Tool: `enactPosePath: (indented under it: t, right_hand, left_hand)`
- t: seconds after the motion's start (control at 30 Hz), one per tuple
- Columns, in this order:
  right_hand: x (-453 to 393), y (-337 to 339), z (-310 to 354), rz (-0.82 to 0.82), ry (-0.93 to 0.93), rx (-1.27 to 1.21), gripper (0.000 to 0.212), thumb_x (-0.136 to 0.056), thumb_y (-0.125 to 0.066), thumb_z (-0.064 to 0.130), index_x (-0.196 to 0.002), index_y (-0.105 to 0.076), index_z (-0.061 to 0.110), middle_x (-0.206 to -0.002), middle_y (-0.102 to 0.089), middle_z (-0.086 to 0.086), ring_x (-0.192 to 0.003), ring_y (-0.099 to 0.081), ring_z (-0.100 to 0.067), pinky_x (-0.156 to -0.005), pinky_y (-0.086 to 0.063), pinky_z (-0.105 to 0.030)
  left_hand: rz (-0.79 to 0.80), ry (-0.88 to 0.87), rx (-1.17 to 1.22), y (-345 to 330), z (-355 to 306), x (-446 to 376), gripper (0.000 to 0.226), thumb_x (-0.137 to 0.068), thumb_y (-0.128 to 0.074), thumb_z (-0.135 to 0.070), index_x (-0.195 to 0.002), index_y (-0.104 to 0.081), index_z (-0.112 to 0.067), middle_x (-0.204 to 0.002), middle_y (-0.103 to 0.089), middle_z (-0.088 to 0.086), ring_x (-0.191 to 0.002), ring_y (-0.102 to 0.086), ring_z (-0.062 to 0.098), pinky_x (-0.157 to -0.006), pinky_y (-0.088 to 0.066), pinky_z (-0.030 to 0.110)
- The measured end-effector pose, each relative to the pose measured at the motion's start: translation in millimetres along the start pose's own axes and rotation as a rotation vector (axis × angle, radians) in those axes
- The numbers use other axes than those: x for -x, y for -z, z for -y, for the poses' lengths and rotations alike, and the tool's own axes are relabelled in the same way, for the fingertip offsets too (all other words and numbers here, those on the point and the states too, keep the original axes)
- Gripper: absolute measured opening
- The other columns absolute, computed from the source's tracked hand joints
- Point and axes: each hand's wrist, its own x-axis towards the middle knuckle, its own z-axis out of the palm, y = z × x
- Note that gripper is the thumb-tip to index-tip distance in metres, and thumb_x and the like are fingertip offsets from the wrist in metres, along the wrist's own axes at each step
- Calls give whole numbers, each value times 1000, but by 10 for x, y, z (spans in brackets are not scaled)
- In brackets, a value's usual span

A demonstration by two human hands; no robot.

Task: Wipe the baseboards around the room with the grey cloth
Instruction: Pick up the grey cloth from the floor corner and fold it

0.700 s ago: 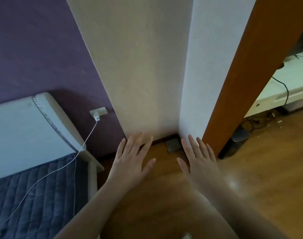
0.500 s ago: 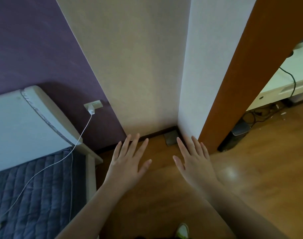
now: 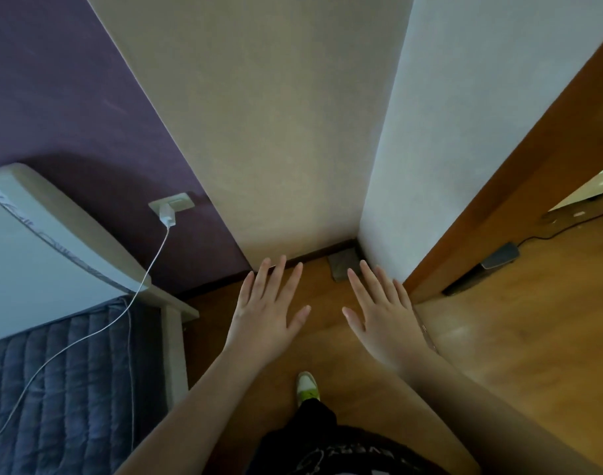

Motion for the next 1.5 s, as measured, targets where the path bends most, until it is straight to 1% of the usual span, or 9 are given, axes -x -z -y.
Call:
enactPosePath:
  t: [0.23, 0.4, 0.53, 0.7, 0.87, 1.07, 1.27, 1.4, 1.5]
  right_hand:
    - [-617, -101, -114, 58, -122, 29, 74, -92, 2, 62, -157, 2, 28, -166, 3, 0, -152, 4, -25, -124, -2, -44]
    - [-914, -238, -401, 88, -158, 19, 70, -96, -6, 62, -156, 11, 28, -166, 8, 1, -152, 7, -23, -124, -5, -45]
    - [-1313, -417, -683, 107, -152, 7, 71, -97, -9, 61, -154, 18, 28, -166, 8, 0, -152, 5, -22, -122, -3, -43]
    - [-1827, -756, -1042, 171, -109, 9, 71, -97, -10, 60, -156, 13, 27, -165, 11, 0, -152, 6, -23, -121, -1, -41]
    - [-2261, -1147, -1329, 178, -67, 23, 69, -100, -28, 52, -159, -11, 20, -166, -8, -5, -152, -10, -27, -121, -14, -45]
    - [-2627, -2033, -1503, 208, -97, 17, 68, -101, -28, 49, -159, -2, 23, -166, 1, -3, -153, -2, -25, -121, -6, -42]
    - [-2893, -3168, -1809, 229, -137, 23, 70, -101, -27, 51, -158, 4, 23, -166, 6, -1, -153, 0, -23, -121, -4, -40]
    - [-3095, -3828, -2128, 244, -64, 88, 71, -100, -31, 51, -158, -2, 23, -166, -1, -2, -152, -5, -25, -121, -9, -43]
    - [-3346, -4319, -2518, 231, -64, 97, 70, -101, -32, 50, -158, 0, 26, -166, 0, 0, -152, -3, -24, -120, -5, -42]
  left_hand:
    - [37, -71, 10, -358, 319, -772, 71, -98, -9, -64, -157, 11, -30, -167, 8, 4, -150, 15, 24, -118, 8, 42]
    - [78, -118, 72, -598, 254, -1222, 71, -100, -15, -61, -156, 16, -30, -166, 16, 3, -150, 20, 23, -117, 12, 42]
    - [112, -117, 77, -846, 147, -1586, 70, -101, -19, -57, -157, 14, -29, -165, 18, 3, -151, 21, 24, -121, 7, 44]
    - [101, -91, 25, -1180, 27, -2093, 72, -100, -41, -47, -160, -10, -21, -166, -9, 12, -153, -6, 31, -121, -18, 49]
    - [116, -59, 16, -1656, -62, -2580, 71, -100, -41, -45, -159, -11, -21, -166, -8, 11, -153, -6, 31, -121, -14, 48]
    - [129, -97, 26, -2623, -61, -2922, 70, -100, -43, -45, -159, -16, -18, -166, -11, 13, -152, -8, 31, -120, -14, 48]
    - [215, -124, 29, -3906, -118, -3106, 70, -104, -29, -45, -158, 8, -22, -166, 10, 10, -150, 16, 29, -120, 2, 47]
    - [236, -120, 31, -4600, -170, -3287, 69, -104, -24, -46, -157, 13, -21, -165, 15, 10, -148, 20, 29, -120, 5, 47]
    - [234, -110, 64, -5089, -209, -3417, 68, -104, -22, -46, -157, 12, -21, -164, 19, 9, -150, 19, 29, -118, 8, 46]
